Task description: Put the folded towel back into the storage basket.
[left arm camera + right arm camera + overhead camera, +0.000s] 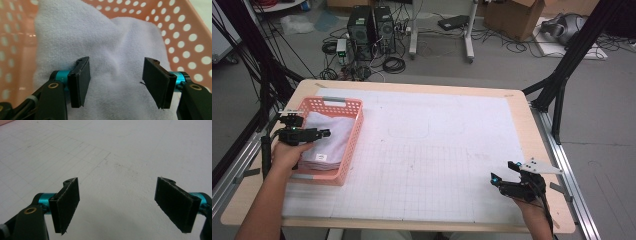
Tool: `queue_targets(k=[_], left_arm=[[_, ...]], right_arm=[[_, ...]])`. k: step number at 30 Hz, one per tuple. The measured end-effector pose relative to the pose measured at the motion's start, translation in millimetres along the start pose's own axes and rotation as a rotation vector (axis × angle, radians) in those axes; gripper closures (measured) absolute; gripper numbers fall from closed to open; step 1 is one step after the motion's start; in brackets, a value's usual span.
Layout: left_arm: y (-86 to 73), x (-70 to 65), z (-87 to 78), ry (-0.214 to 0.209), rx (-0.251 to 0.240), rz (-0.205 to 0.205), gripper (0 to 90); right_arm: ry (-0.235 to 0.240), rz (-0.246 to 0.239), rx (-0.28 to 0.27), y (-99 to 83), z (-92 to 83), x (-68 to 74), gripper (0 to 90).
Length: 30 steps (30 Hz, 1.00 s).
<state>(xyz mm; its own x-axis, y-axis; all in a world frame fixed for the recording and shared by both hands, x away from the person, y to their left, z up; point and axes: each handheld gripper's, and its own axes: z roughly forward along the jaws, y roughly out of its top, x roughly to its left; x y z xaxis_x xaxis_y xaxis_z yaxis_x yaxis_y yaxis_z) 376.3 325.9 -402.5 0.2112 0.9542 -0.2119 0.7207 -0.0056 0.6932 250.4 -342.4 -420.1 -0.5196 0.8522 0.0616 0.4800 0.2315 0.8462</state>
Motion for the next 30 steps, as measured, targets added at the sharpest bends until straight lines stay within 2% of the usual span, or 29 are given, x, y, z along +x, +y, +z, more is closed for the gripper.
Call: queue_targets(k=[4, 8, 11, 13, 17, 19, 21, 23, 24, 26, 27, 30], left_arm=[[-3.2, 6.7, -1.7, 0.076, 0.025, -0.012, 40.7], [-2.4, 6.4, -4.6, 0.061, -0.007, -0.026, 37.8], [-1.1, 7.4, -13.0, 0.012, -0.082, -0.052, 36.3], [0.1, 8.1, -23.7, -0.056, -0.18, -0.068, 36.2], [2.6, 6.3, -43.7, -0.121, -0.32, -0.06, 33.6], [3.2, 2.2, -54.7, -0.148, -0.382, -0.039, 31.2], [2.8, -4.2, -63.2, -0.162, -0.423, -0.004, 29.4], [1.1, -10.9, -68.1, -0.2, -0.458, 0.023, 26.9], [-0.3, -15.0, -70.2, -0.221, -0.475, 0.051, 25.8], [-1.7, -25.2, -71.7, -0.217, -0.485, 0.097, 22.4], [-2.0, -29.0, -71.2, -0.23, -0.486, 0.102, 19.7], [-3.9, -40.5, -70.4, -0.265, -0.489, 0.14, 19.9]], right_arm=[[0.0, -0.011, -0.002, 0.2, 0.3, 0.2, 18.8], [0.0, -0.009, -0.001, 0.2, 0.6, 0.0, 18.8], [0.001, -0.009, -0.003, 0.4, 0.3, 0.2, 18.8], [0.0, -0.008, -0.004, 0.4, 0.4, 0.4, 18.8], [0.002, -0.01, -0.005, 1.1, 0.7, 0.9, 18.8], [0.003, -0.012, -0.006, 1.6, 0.7, 1.7, 18.8], [0.002, -0.016, -0.012, 2.0, 0.8, 2.2, 18.8], [0.001, -0.023, -0.017, 2.7, 0.4, 2.8, 18.8], [0.002, -0.02, -0.018, 2.9, 0.4, 3.4, 18.8], [0.005, -0.029, -0.023, 3.6, 0.3, 4.5, 18.8], [0.004, -0.034, -0.026, 4.1, 0.4, 5.2, 18.8], [0.003, -0.038, -0.034, 5.2, -0.2, 6.5, 18.8]])
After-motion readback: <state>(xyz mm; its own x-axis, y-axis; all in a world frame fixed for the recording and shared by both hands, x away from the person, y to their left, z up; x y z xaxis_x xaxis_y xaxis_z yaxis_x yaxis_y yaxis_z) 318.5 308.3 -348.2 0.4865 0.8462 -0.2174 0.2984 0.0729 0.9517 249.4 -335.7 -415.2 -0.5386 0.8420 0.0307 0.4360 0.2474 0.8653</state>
